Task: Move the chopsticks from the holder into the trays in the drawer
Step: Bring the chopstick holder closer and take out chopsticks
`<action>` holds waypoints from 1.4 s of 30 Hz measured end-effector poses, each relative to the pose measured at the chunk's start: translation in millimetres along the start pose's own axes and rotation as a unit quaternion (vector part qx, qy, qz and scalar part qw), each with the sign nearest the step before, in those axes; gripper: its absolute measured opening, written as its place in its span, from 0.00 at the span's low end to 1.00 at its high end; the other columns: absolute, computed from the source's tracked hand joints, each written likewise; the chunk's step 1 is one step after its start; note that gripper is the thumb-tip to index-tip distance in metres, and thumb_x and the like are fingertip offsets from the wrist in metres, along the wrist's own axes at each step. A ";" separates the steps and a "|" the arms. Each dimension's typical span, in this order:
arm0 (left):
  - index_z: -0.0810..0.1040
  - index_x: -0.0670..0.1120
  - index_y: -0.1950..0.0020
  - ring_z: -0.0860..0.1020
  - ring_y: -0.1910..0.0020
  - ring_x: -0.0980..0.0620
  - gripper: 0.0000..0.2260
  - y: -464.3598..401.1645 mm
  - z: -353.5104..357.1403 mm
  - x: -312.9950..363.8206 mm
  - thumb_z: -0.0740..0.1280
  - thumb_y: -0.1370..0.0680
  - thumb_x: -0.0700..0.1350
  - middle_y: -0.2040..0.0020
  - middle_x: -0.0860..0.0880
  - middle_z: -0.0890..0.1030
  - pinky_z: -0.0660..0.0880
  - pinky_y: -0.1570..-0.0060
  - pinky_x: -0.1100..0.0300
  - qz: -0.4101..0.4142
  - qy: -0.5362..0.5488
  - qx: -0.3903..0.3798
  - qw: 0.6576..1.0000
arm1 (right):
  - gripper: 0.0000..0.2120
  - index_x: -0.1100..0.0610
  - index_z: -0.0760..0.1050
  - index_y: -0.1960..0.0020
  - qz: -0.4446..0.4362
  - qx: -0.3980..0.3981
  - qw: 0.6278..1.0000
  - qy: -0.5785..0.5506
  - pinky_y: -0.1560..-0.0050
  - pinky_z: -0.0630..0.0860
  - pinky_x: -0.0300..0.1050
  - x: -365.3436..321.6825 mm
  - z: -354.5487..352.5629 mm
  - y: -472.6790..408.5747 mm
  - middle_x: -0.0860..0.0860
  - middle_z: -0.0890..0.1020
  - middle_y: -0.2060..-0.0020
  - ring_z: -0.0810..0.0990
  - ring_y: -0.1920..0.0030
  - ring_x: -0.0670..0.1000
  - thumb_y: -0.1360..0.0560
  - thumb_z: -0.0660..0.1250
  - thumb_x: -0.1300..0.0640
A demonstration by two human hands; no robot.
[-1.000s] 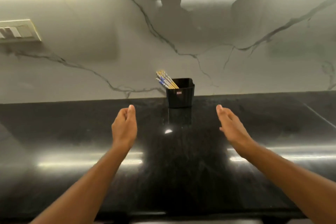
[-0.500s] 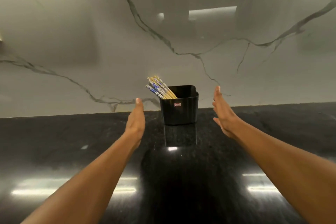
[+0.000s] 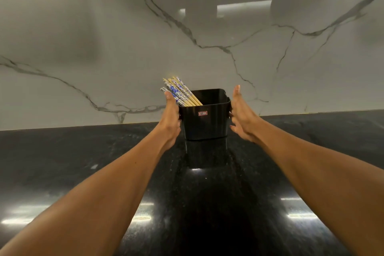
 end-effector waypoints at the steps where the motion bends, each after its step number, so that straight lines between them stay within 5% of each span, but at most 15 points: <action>1: 0.51 0.47 0.21 0.55 0.23 0.49 0.36 7.3 1.5 2.1 0.35 0.23 0.66 0.22 0.47 0.57 0.51 0.26 0.53 0.005 0.005 -0.006 1.000 | 0.40 0.49 0.45 0.22 0.002 -0.004 1.000 -0.003 0.25 0.45 0.60 0.9 -0.5 5.6 0.54 0.49 0.22 0.47 0.22 0.56 0.26 0.38 0.28; 11: 0.56 0.49 0.22 0.55 0.23 0.56 0.41 127.2 5.1 -15.8 0.32 0.26 0.70 0.22 0.52 0.60 0.42 0.25 0.53 -0.020 0.018 -0.081 0.996 | 0.40 0.50 0.53 0.22 0.029 -0.045 0.999 -0.006 0.27 0.52 0.55 2.0 6.7 130.9 0.53 0.59 0.23 0.55 0.23 0.54 0.26 0.38 0.29; 26: 0.53 0.48 0.21 0.58 0.25 0.59 0.40 312.2 17.2 -22.6 0.34 0.26 0.69 0.22 0.53 0.60 0.53 0.30 0.64 -0.027 0.026 -0.088 0.995 | 0.37 0.51 0.66 0.27 0.033 -0.037 0.999 -0.007 0.27 0.63 0.54 9.0 30.6 313.8 0.50 0.75 0.33 0.72 0.32 0.48 0.26 0.41 0.30; 33: 0.54 0.50 0.21 0.58 0.24 0.59 0.39 351.6 14.8 -29.1 0.35 0.26 0.69 0.23 0.55 0.61 0.48 0.23 0.55 -0.038 0.020 -0.067 0.997 | 0.40 0.49 0.56 0.23 0.040 -0.030 0.998 -0.026 0.24 0.57 0.55 29.2 38.1 353.8 0.48 0.67 0.27 0.64 0.27 0.48 0.28 0.43 0.29; 42: 0.54 0.51 0.21 0.56 0.24 0.59 0.36 379.2 24.3 -41.4 0.32 0.23 0.65 0.22 0.55 0.59 0.47 0.24 0.57 -0.038 0.015 -0.057 0.997 | 0.44 0.46 0.52 0.22 0.054 -0.014 0.998 -0.010 0.24 0.53 0.55 50.9 30.7 380.4 0.46 0.61 0.24 0.58 0.24 0.47 0.31 0.46 0.24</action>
Point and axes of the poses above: each hand's wrist, its own y-axis away from the middle knuckle, its own z-axis out of the palm, x = y × z, the point moved 9 cm from there along -y, towards the middle knuckle
